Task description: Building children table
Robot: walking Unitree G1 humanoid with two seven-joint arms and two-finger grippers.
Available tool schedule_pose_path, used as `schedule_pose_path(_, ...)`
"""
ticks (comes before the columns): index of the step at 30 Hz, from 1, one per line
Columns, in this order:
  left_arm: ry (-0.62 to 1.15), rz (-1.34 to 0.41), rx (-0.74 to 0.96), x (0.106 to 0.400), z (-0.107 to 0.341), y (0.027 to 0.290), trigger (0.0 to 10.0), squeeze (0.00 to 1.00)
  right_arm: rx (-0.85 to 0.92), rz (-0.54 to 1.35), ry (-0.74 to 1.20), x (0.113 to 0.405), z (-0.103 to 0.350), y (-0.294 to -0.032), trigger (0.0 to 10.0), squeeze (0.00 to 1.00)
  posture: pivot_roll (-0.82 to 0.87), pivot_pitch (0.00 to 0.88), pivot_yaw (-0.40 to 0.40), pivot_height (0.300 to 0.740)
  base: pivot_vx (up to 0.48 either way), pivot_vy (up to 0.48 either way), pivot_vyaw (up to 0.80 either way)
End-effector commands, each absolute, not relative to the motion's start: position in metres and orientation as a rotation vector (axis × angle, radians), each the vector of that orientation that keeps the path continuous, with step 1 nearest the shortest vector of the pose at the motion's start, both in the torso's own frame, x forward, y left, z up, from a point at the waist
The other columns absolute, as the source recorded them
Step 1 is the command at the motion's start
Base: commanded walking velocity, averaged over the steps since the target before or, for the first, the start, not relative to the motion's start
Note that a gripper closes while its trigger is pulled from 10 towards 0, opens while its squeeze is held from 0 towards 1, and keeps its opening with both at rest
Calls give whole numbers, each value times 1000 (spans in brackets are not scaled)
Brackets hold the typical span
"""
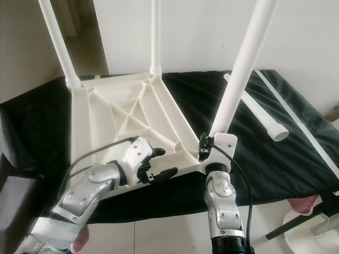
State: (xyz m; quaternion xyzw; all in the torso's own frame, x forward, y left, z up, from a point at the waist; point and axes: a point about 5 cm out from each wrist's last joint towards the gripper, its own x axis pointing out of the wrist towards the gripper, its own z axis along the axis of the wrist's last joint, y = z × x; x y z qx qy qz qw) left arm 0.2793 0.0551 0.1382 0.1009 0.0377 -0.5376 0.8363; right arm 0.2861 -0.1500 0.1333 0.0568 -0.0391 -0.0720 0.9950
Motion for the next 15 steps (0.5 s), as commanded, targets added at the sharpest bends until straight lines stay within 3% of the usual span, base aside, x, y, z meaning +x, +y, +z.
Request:
schedule_pose_path(1, 76, -1162, 232, 278, 141, 55, 10000, 0, 150, -158, -24, 282, 122, -151, 10000, 988, 32, 0, -4, 740, 0, 0, 0)
schedule_pose_path(7, 73, -1158, 232, 277, 141, 55, 10000, 0, 189, -53, -66, 282, 130, -151, 10000, 1000, 39, 0, -14, 740, 0, 0, 0)
schedule_pose_path(15, 70, -1152, 229, 278, 142, 55, 10000, 0, 119, 35, -49, 282, 127, -169, 10000, 1000, 41, 0, -20, 740, 0, 0, 0)
